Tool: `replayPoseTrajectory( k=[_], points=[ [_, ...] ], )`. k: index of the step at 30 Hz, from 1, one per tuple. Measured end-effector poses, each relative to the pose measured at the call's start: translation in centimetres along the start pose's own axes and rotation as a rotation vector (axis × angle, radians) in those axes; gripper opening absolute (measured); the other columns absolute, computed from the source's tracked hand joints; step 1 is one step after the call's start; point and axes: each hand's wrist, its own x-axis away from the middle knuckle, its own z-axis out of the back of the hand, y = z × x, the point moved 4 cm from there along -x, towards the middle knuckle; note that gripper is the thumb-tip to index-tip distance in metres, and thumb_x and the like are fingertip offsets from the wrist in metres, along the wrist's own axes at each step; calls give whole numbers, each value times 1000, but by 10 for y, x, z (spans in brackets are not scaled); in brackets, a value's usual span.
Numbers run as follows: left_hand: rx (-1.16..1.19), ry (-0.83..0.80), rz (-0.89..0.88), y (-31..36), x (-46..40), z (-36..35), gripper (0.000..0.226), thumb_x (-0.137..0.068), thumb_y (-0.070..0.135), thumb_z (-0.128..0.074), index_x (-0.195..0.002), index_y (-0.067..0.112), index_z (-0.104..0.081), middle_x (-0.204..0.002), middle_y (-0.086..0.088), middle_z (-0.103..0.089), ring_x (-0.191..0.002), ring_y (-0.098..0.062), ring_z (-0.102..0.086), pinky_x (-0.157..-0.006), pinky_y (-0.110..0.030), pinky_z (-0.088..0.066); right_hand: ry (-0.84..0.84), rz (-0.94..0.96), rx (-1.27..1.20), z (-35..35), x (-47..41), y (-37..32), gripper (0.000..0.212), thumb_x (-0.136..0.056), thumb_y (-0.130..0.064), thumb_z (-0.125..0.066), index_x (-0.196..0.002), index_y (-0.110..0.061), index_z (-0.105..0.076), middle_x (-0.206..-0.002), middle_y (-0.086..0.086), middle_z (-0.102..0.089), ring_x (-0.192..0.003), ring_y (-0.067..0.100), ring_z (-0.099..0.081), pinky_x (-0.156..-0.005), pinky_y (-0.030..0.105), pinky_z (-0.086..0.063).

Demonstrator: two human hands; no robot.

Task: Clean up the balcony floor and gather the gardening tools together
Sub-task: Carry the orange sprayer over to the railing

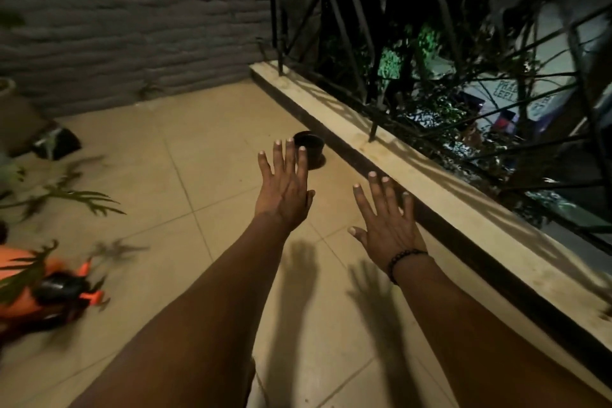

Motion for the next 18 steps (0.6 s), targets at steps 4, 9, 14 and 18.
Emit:
replayPoseTrajectory(
  k=[4, 9, 14, 18],
  points=[
    [20, 10, 41, -24, -5, -7, 79, -103, 50, -32, -157, 8, 7, -163, -23, 13, -151, -43, 10, -120, -63, -7, 2, 26, -21, 3, -22, -23, 82, -98, -55, -35, -154, -23, 16, -160, 12, 23, -150, 32, 13, -118, 56, -1],
    [25, -35, 143, -56, -9, -19, 78, -103, 51, -30, -157, 9, 8, -163, -24, 14, -150, -45, 11, -119, -64, -3, -28, 61, -37, -3, -51, -49, 83, -98, -57, -34, -152, -25, 21, -159, 9, 28, -149, 31, 17, -118, 55, 1],
    [22, -86, 266, -102, 5, -29, 78, -103, 50, -30, -157, 7, 5, -163, -26, 11, -150, -46, 8, -118, -65, -5, -45, 140, -61, -9, -72, -95, 84, -98, -57, -34, -152, -25, 22, -159, 10, 29, -149, 32, 17, -118, 55, -2],
    [-20, -158, 377, -146, 35, -43, 78, -103, 51, -30, -157, 4, 0, -163, -27, 5, -150, -47, 3, -117, -67, -6, -24, 230, -76, -9, -87, -148, 86, -97, -58, -34, -151, -23, 23, -158, 11, 29, -149, 32, 15, -117, 56, -5]
  ],
)
